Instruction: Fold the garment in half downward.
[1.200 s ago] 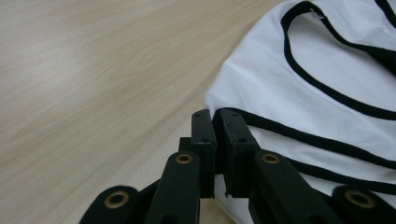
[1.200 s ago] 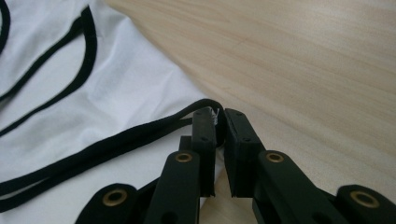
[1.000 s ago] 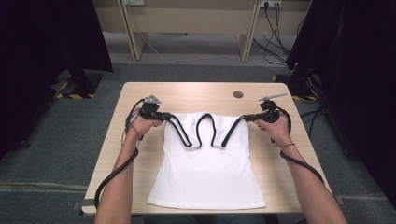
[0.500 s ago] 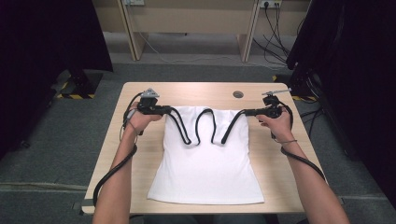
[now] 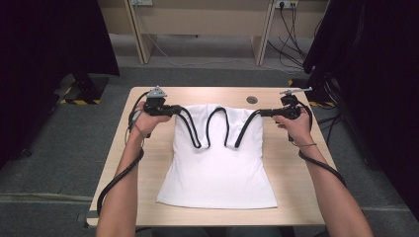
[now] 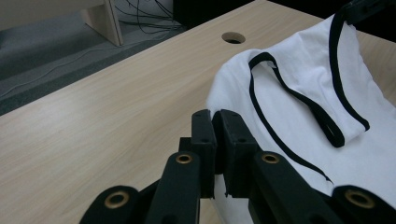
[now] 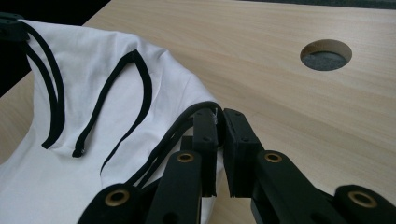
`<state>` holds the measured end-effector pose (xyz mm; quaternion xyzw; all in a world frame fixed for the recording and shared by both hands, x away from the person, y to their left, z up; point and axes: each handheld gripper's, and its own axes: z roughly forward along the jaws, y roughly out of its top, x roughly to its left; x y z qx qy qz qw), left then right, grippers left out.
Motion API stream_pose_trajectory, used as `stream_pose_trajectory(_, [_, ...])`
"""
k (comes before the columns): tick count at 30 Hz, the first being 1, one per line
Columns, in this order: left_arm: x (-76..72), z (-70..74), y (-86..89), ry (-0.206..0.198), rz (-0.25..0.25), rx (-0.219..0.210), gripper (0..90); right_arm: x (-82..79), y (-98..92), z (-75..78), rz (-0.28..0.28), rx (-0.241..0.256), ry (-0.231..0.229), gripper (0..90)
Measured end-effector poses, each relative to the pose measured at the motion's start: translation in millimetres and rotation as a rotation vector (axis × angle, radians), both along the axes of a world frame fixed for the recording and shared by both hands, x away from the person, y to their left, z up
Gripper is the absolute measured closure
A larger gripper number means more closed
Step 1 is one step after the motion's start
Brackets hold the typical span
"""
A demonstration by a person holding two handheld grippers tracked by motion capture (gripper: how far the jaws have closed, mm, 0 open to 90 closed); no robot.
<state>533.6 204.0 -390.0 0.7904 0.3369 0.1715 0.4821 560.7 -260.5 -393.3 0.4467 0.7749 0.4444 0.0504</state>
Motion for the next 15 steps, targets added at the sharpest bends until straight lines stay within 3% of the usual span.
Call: stream_pose_trajectory(15, [0.4, 18.3, 2.6, -0.038, 0.012, 0.000, 83.7, 1.5, 0.8, 19.8, -0.001, 0.014, -0.031, 84.8])
